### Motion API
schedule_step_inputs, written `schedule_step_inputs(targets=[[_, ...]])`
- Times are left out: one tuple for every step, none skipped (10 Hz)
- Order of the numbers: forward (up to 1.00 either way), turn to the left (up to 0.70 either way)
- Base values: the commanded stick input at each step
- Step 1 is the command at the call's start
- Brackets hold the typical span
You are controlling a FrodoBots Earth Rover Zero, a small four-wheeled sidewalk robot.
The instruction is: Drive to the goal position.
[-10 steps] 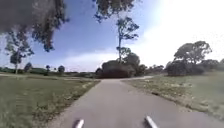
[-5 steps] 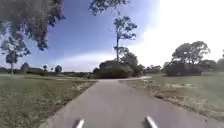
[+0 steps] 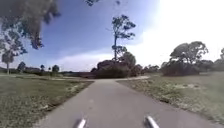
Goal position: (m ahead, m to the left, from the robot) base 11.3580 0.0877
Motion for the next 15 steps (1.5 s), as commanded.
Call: schedule_step_inputs(targets=[[0.7,0.0],[0.7,0.0],[0.7,0.0],[0.7,0.0],[0.7,0.0],[0.7,0.0],[0.7,0.0],[0.7,0.0],[0.7,0.0],[0.7,0.0],[0.7,0.0],[0.7,0.0],[0.7,0.0],[0.7,0.0],[0.7,0.0]])
